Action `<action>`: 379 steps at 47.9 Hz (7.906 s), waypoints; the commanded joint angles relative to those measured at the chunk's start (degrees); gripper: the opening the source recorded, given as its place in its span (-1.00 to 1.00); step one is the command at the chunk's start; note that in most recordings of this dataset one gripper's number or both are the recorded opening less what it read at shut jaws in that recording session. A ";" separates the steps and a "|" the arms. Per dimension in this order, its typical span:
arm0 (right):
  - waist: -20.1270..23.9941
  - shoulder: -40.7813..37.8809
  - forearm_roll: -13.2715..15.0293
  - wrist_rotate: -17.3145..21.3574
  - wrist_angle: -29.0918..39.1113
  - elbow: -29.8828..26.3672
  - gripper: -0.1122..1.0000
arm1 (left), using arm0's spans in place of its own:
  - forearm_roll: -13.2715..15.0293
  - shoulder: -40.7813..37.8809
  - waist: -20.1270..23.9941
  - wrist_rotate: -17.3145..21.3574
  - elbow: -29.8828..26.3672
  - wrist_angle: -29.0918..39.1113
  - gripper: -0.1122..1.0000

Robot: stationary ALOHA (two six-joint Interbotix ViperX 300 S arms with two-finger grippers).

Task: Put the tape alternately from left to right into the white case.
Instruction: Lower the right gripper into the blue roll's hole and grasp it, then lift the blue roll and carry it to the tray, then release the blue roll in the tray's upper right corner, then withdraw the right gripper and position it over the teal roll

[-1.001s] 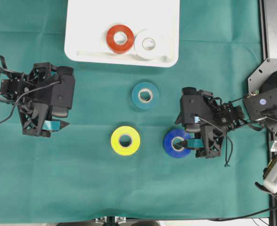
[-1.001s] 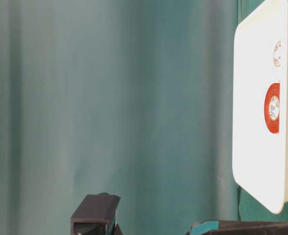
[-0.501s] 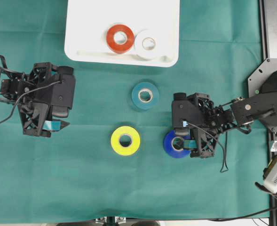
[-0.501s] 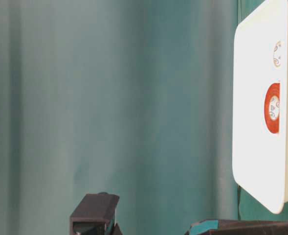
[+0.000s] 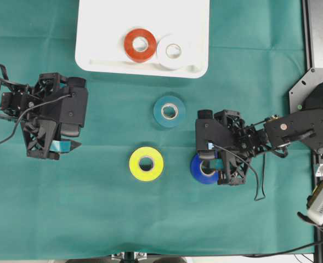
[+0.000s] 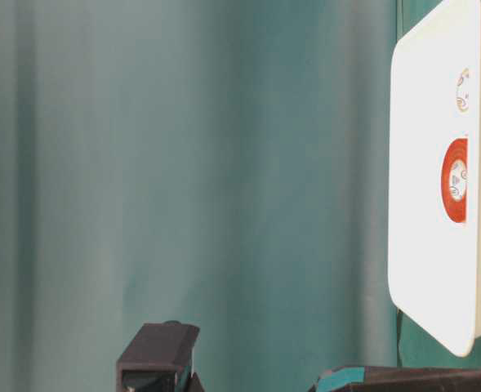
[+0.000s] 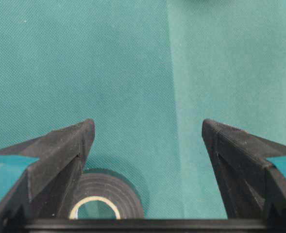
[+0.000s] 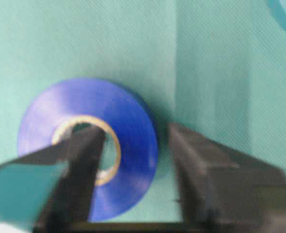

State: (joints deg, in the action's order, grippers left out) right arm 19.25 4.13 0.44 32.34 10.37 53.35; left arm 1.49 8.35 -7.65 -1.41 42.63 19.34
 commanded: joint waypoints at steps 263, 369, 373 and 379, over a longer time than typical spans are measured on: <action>-40.96 4.13 24.17 0.00 3.78 -13.01 0.68 | 0.09 0.53 -0.26 0.09 -1.14 -0.35 0.55; -14.33 9.67 24.17 0.00 -0.09 -5.36 0.68 | 0.09 1.14 -0.53 -1.85 0.79 2.11 0.55; -14.33 9.67 24.08 0.00 -0.09 -5.36 0.68 | 0.09 1.58 -0.53 -3.34 1.67 3.52 0.55; -14.33 9.67 24.17 0.00 -0.18 -5.36 0.68 | 0.09 2.55 -0.53 -5.45 3.43 5.36 0.55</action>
State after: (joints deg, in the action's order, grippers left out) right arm 4.75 10.90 24.52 32.26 10.63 48.52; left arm 1.49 9.14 -7.91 -6.33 45.70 24.08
